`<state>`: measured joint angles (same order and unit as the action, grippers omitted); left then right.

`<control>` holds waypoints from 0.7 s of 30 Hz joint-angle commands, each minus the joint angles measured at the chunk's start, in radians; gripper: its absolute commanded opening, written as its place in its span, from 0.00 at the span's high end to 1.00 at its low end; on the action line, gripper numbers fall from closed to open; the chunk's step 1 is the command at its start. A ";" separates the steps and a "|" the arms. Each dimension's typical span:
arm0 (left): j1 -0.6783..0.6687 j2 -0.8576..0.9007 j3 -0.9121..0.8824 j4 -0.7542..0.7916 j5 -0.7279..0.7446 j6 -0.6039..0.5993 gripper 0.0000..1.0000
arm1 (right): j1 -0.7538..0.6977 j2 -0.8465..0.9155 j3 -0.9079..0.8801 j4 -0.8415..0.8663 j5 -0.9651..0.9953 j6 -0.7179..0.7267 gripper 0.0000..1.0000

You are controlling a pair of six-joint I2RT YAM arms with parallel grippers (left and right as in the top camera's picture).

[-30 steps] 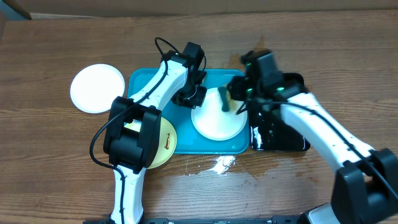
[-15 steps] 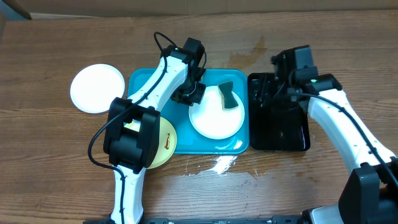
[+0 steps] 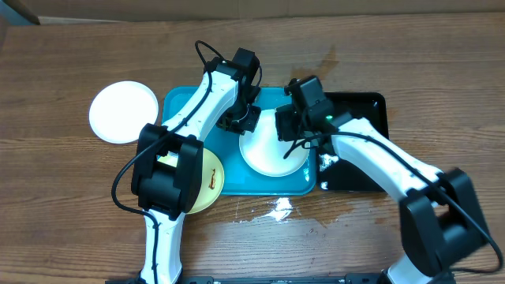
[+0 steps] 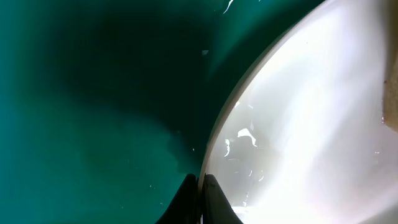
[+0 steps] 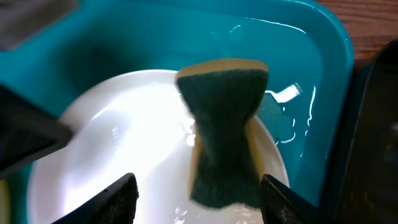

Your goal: Clean dirty plates on tray and stack at the side

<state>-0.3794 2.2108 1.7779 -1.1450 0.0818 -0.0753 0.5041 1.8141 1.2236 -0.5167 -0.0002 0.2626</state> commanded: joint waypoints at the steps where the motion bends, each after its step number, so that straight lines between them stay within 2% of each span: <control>1: -0.001 0.007 0.026 -0.003 -0.011 -0.006 0.96 | -0.001 0.029 0.021 0.029 0.063 -0.001 0.36; 12: -0.001 0.007 0.026 -0.003 -0.011 -0.006 0.96 | 0.003 0.112 0.020 0.066 0.051 -0.002 0.39; 14: -0.001 0.007 0.026 -0.003 -0.011 -0.006 0.96 | 0.003 0.122 0.020 0.071 0.051 -0.002 0.49; 15: -0.001 0.007 0.026 -0.003 -0.011 -0.006 0.96 | 0.003 0.122 0.020 0.077 0.051 -0.002 0.60; 17: -0.001 0.007 0.026 -0.003 -0.011 -0.006 0.96 | 0.003 0.116 0.024 0.090 0.051 -0.002 0.75; 21: -0.001 0.007 0.026 -0.003 -0.011 -0.006 0.96 | 0.003 0.088 0.048 0.085 0.051 -0.001 0.96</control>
<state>-0.3794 2.2108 1.7779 -1.1450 0.0784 -0.0750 0.5049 1.9362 1.2278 -0.4381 0.0437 0.2569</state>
